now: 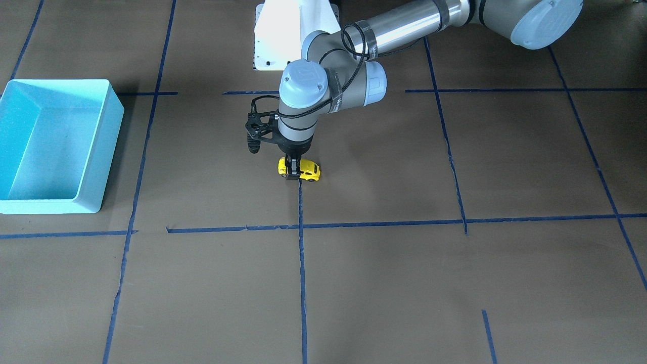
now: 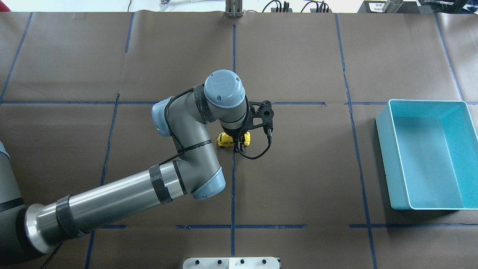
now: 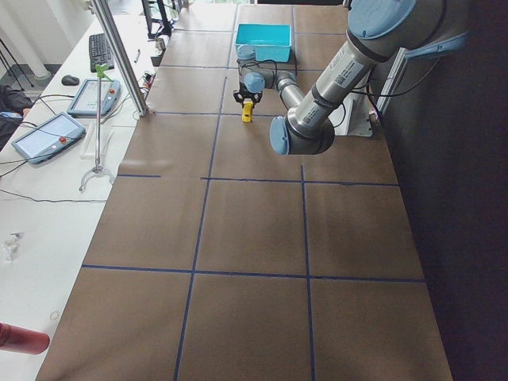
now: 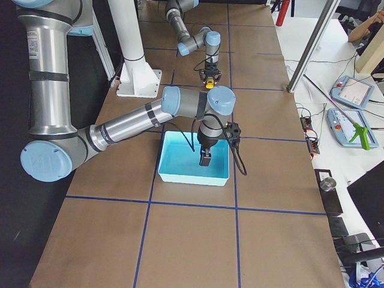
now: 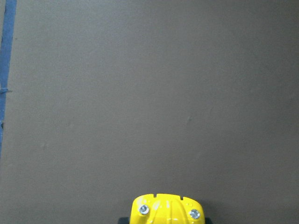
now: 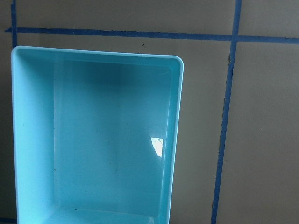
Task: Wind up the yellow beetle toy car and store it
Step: 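Lower the left gripper onto the car's roof and press down, then drag the pressed car backward toward the robot with the left gripper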
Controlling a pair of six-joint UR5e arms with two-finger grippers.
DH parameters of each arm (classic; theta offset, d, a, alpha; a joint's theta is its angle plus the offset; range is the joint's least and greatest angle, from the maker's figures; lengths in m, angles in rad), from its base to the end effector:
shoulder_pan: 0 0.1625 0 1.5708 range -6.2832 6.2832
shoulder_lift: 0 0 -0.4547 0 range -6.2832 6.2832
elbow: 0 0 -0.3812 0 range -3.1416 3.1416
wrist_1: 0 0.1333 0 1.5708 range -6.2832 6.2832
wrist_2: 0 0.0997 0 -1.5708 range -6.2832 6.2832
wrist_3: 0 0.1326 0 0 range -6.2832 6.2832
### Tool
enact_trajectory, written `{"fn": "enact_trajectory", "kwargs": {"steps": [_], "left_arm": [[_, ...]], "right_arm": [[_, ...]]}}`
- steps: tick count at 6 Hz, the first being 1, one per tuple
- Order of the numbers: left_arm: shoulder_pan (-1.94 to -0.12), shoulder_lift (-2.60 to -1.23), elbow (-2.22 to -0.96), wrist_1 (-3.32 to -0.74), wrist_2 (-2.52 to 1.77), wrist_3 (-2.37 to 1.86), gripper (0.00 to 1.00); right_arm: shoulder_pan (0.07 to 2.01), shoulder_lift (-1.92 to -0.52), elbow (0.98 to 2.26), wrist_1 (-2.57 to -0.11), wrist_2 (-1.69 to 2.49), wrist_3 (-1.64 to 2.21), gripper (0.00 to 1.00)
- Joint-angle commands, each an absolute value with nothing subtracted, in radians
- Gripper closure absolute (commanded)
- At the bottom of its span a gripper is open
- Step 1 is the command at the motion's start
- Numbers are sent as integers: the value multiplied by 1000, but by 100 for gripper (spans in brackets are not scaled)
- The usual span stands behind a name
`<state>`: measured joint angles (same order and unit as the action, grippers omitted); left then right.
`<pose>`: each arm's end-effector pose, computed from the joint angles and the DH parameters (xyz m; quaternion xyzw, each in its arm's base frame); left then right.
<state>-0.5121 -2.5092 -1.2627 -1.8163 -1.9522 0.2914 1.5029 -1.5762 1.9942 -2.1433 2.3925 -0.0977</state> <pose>0.6851 -0.4814 0.2088 0.3218 0.3150 0.6185 0.6440 0.0069 -0.4320 0.5670 -0.0648 -0.3992 -0.0449 0.9135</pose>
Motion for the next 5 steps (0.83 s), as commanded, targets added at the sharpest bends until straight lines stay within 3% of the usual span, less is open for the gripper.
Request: {"fn": "enact_trajectory", "kwargs": {"steps": [1, 5], "left_arm": [[-531, -2487, -1262, -1830, -1985, 291, 96], [-572, -2427, -1272, -1870, -2069, 291, 96]], "right_arm": [[1502, -1568, 1919, -2145, 2337, -112, 0], [1502, -1511, 1904, -2117, 2289, -187, 0]]}}
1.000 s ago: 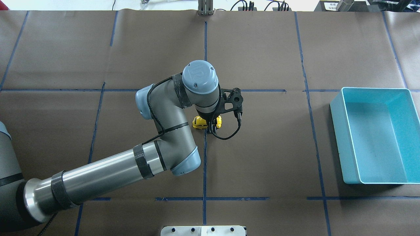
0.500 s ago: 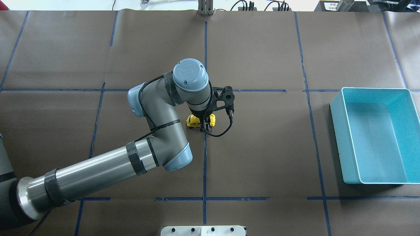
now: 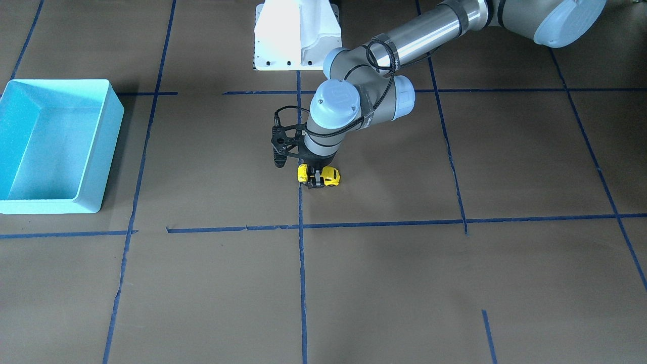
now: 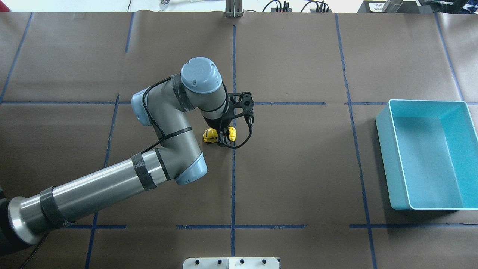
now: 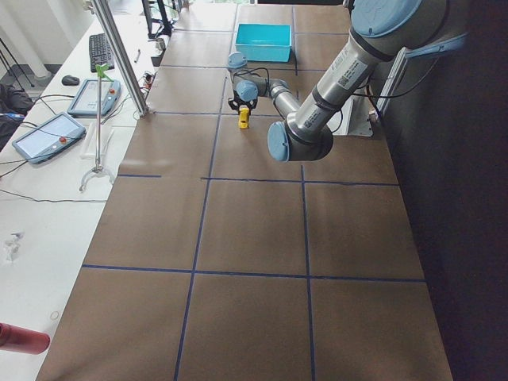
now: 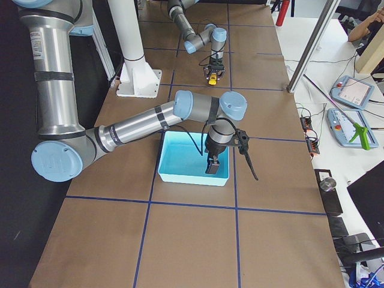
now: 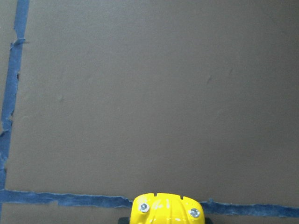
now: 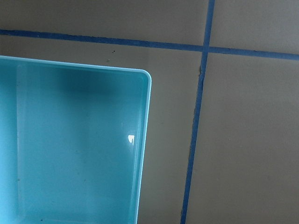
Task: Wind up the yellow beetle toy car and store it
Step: 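Drag the pressed car backward toward the robot with the left gripper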
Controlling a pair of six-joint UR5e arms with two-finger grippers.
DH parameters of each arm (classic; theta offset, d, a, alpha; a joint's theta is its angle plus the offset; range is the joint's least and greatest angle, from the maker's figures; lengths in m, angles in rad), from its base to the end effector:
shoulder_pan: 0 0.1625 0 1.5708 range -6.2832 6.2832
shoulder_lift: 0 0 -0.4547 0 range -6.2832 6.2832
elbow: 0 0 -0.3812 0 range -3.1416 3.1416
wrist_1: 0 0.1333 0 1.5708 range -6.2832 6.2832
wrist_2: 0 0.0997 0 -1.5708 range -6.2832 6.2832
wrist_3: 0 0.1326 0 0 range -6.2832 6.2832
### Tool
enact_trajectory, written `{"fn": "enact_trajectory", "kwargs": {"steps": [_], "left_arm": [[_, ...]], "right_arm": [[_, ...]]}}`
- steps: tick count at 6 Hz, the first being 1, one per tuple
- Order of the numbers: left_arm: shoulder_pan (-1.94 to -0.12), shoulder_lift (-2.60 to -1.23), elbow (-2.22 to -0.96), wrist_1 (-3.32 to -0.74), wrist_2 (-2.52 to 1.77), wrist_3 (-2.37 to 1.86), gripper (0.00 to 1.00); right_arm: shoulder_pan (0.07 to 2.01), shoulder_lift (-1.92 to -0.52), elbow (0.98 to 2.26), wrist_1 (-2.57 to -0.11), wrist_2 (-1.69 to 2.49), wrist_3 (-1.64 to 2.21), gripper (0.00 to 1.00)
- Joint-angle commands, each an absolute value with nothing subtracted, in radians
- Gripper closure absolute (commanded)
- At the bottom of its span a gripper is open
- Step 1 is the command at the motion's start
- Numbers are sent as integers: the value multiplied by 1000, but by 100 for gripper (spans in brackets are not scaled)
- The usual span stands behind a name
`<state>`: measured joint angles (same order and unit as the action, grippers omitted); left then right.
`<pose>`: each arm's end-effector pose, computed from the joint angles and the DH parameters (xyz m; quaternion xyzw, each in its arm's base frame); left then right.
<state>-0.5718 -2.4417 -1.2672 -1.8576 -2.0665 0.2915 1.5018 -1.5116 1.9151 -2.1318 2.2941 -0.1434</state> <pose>0.6539 -0.5043 0.2520 0.2993 0.3486 0.6118 0.6439 0.0137 -0.4624 0.5805 -0.0604 -0.3552 -0.0712 0.9301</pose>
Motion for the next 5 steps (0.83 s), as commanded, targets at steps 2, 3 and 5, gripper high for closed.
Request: {"fn": "enact_trajectory", "kwargs": {"steps": [2, 3, 5], "left_arm": [[-571, -2395, -1302, -1887, -2068, 293, 98], [-569, -2357, -1346, -1890, -2066, 295, 98], [-569, -2277, -1429, -1910, -2065, 296, 98]], "right_arm": [[1502, -1514, 1882, -2066, 2289, -193, 0], [1502, -1516, 1884, -2066, 2290, -193, 0], [1502, -1506, 1887, -2065, 2289, -190, 0]]}}
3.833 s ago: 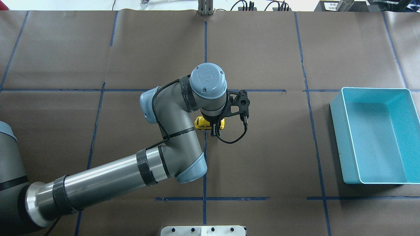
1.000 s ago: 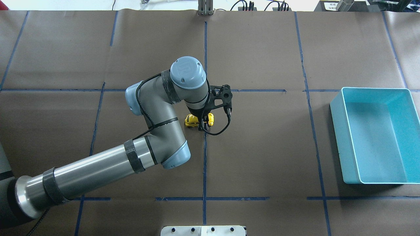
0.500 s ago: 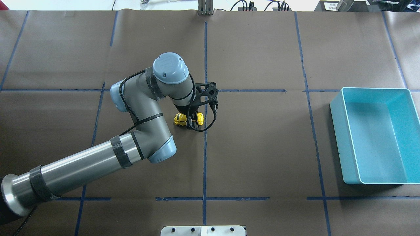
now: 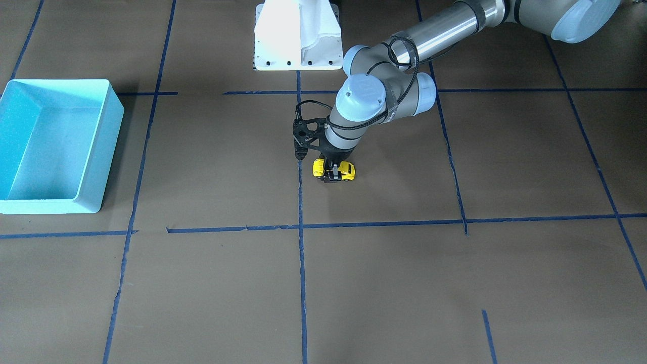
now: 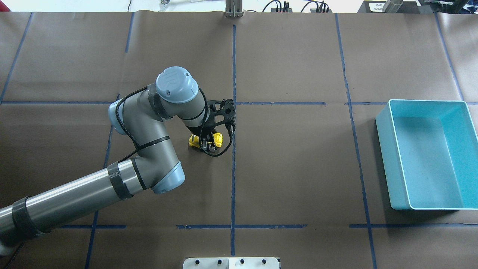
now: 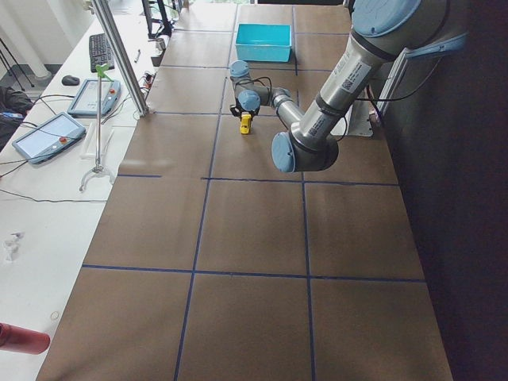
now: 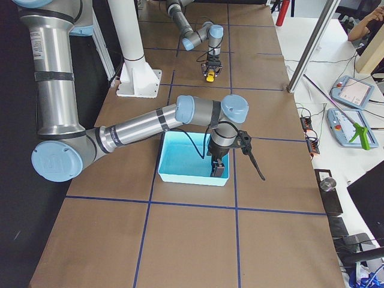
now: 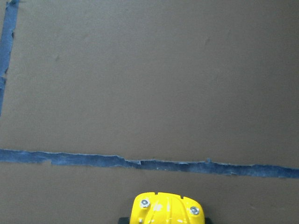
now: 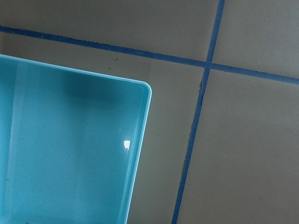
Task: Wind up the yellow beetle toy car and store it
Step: 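Drag the pressed car backward toward the robot with the left gripper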
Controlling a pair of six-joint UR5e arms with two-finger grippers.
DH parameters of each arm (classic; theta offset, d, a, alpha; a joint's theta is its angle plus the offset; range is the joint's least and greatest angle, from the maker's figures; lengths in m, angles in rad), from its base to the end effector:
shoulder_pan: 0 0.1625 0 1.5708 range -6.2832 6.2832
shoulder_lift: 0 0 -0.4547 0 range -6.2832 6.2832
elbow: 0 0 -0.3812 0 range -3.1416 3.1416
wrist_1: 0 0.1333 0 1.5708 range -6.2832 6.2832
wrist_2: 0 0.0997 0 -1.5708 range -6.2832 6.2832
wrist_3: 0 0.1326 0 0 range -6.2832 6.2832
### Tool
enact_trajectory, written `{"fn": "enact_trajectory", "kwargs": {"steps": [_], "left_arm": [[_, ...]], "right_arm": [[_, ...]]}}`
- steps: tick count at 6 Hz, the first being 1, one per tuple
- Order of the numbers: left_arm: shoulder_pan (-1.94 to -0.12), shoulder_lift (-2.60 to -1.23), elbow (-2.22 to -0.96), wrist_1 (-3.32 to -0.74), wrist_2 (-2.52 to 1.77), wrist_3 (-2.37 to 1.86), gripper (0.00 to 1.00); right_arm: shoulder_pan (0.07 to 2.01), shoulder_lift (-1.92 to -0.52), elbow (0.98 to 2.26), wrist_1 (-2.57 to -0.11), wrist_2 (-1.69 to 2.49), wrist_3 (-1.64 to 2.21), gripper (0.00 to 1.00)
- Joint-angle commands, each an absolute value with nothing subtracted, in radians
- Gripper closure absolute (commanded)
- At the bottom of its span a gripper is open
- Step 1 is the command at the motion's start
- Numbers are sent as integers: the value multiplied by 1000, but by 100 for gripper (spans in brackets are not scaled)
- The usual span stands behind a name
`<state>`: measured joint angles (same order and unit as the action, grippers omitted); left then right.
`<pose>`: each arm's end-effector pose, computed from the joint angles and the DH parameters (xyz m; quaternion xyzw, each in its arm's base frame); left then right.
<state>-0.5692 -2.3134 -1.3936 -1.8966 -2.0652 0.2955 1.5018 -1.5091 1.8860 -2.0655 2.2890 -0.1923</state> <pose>0.6214 -0.4812 0.2891 0.3158 0.3517 0.6125 0.6336 0.0136 -0.4718 0.5869 -0.0334 -0.3536 -0.1012 0.9293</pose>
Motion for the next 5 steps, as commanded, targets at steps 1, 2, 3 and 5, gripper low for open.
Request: {"fn": "enact_trajectory", "kwargs": {"steps": [1, 2, 3, 5], "left_arm": [[-571, -2257, -1437, -1933, -2065, 296, 98], [-571, -2238, -1439, -1960, -2062, 299, 98], [-572, -2224, -1443, -1982, -2060, 301, 98], [-587, -2194, -1463, -2003, -2060, 302, 98]], "right_arm": [[1502, -1505, 1888, -2065, 2289, -190, 0], [1502, -1505, 1888, -2065, 2289, -190, 0], [1502, -1505, 1888, -2065, 2290, -189, 0], [1502, -1503, 1890, -2063, 2290, -184, 0]]}}
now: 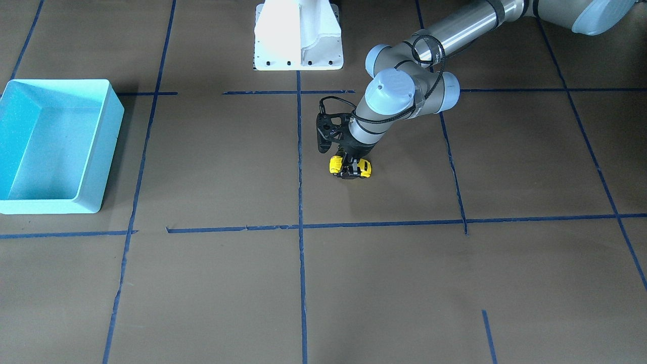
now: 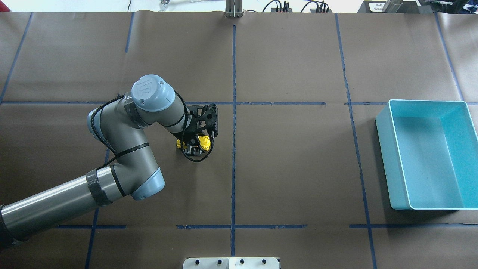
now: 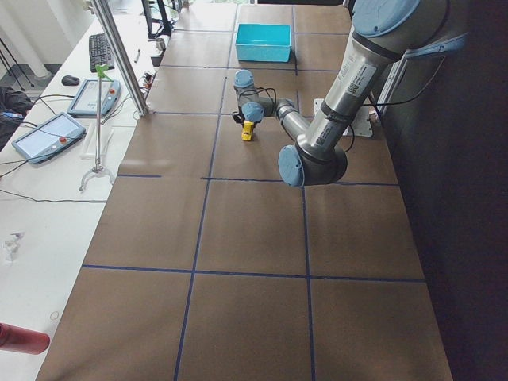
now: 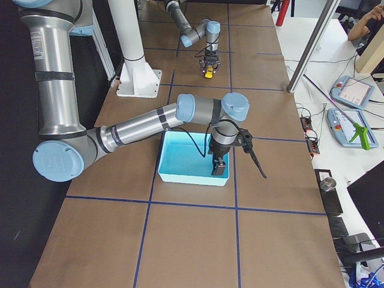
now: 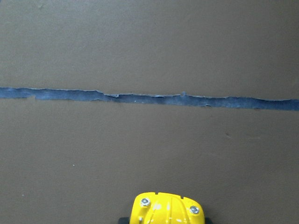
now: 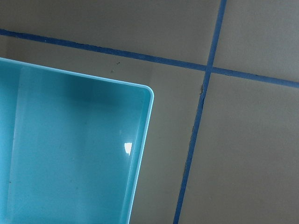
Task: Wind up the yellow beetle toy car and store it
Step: 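Drag the pressed car backward toward the robot with the left gripper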
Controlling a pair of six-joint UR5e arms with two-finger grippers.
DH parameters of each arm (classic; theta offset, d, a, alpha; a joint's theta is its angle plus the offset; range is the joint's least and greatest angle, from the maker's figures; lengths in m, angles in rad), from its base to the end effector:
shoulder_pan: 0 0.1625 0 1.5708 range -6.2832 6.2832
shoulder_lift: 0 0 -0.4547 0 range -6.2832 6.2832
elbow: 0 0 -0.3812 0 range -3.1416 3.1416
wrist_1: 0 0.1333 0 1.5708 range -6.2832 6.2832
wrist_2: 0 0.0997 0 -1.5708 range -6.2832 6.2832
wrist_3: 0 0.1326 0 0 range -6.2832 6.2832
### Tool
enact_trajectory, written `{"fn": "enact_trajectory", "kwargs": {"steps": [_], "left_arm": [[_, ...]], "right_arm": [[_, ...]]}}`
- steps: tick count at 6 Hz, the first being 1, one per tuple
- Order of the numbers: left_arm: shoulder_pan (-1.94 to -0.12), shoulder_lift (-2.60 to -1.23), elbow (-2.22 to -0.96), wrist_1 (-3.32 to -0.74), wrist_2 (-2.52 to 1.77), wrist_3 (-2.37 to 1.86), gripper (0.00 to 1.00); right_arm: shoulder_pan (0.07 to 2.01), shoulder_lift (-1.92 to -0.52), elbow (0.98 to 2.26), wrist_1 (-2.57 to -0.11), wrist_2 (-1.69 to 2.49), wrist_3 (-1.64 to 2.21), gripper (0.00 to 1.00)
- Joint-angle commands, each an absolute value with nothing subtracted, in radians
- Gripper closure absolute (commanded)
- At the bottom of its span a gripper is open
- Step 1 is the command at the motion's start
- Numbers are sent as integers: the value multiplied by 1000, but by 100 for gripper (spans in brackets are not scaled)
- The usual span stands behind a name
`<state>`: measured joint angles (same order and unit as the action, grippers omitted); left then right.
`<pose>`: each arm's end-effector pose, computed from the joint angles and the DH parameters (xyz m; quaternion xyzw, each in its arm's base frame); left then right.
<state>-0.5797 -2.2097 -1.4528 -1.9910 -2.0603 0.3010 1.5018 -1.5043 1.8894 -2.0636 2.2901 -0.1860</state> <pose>0.5929 -0.4730 0.3261 0.3409 0.3520 0.6083 0.6243 0.0133 -0.4739 0.5829 -0.0298 -0.3538 -0.1001 0.9295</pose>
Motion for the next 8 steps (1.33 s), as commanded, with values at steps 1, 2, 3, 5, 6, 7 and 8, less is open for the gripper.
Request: {"fn": "enact_trajectory", "kwargs": {"steps": [1, 2, 3, 5, 6, 7, 8], "left_arm": [[-591, -2163, -1483, -2023, -2060, 302, 98], [-589, -2151, -1494, -2023, -2046, 302, 98], [-589, -2135, -1505, -2026, -2031, 302, 98], [-589, -2115, -1514, -2046, -2029, 304, 98], [-589, -2114, -1519, -2052, -2028, 304, 98], [-589, -2086, -1520, -2086, -2017, 304, 98], [-589, -2065, -1535, -2097, -2016, 304, 98]], "right_arm": [[1502, -1500, 1891, -2063, 2292, -184, 0], [1502, -1500, 1891, -2063, 2292, -184, 0], [1500, -1500, 1891, -2063, 2304, -184, 0], [1502, -1500, 1891, -2063, 2309, -183, 0], [1500, -1500, 1891, -2063, 2309, -183, 0], [1500, -1500, 1891, -2063, 2315, -183, 0], [1500, -1500, 1891, -2063, 2316, -183, 0]]}}
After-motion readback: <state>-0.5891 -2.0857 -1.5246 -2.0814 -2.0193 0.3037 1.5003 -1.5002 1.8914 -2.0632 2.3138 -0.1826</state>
